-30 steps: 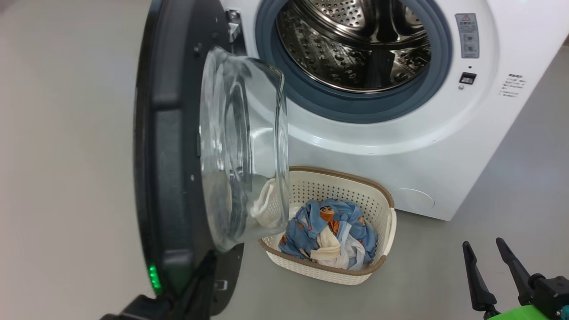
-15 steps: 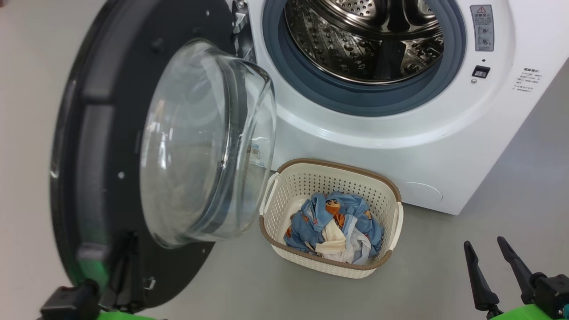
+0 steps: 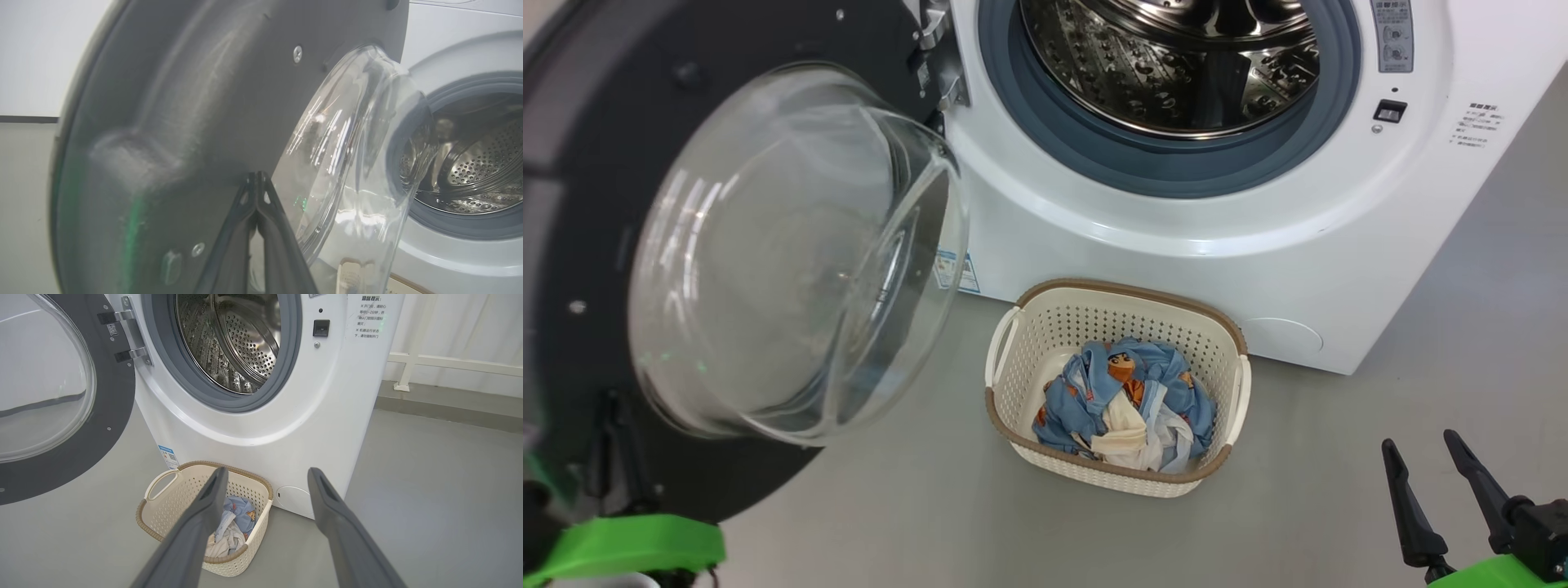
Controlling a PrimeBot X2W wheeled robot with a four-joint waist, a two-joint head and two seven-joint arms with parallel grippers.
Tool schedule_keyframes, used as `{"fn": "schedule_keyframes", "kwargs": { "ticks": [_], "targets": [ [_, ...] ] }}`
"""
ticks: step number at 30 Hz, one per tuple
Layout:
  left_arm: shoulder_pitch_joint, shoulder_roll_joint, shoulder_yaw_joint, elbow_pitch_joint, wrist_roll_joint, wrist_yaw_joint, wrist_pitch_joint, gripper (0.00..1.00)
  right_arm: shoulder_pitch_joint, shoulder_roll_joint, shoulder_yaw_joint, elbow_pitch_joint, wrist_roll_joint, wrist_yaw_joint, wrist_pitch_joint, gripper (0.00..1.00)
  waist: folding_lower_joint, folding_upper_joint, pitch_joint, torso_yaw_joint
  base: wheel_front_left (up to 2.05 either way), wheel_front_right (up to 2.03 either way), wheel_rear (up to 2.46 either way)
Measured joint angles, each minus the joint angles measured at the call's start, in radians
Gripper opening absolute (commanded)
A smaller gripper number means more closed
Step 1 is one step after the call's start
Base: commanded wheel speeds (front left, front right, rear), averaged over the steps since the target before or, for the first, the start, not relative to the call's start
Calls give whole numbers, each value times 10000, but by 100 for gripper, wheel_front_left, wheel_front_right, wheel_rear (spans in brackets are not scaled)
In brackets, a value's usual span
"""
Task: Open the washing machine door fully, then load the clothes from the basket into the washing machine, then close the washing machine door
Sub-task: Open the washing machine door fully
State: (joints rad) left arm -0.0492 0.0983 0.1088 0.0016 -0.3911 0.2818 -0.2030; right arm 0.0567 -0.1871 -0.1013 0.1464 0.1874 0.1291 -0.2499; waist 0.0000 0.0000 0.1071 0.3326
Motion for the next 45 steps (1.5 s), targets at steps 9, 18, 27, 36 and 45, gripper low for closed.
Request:
{"fn": "schedule_keyframes", "kwargs": {
  "ticks": [9,18,27,36,45],
  "targets": [
    [-1310,623,665,2263,-199,-360,-362,0,-133,-2,12,10,0,0,0,100,0,0,100,-206,0,0,0],
    [-2413,1080,1233,4059,-211,-637,-518,0,-194,-25,178,52,0,0,0,100,0,0,200,-415,0,0,0],
    [-3120,1244,1758,5154,123,-1035,-523,0,-201,-29,182,105,0,0,0,100,0,0,222,-522,0,0,0],
    [-3236,945,2207,4963,629,-1383,-523,0,-200,-10,182,123,-2,0,0,100,0,0,39,-550,0,0,0],
    [-2332,222,2245,3361,606,-1638,-523,49,-195,46,182,171,0,0,0,100,0,0,-218,-562,0,0,0]
  ]
}}
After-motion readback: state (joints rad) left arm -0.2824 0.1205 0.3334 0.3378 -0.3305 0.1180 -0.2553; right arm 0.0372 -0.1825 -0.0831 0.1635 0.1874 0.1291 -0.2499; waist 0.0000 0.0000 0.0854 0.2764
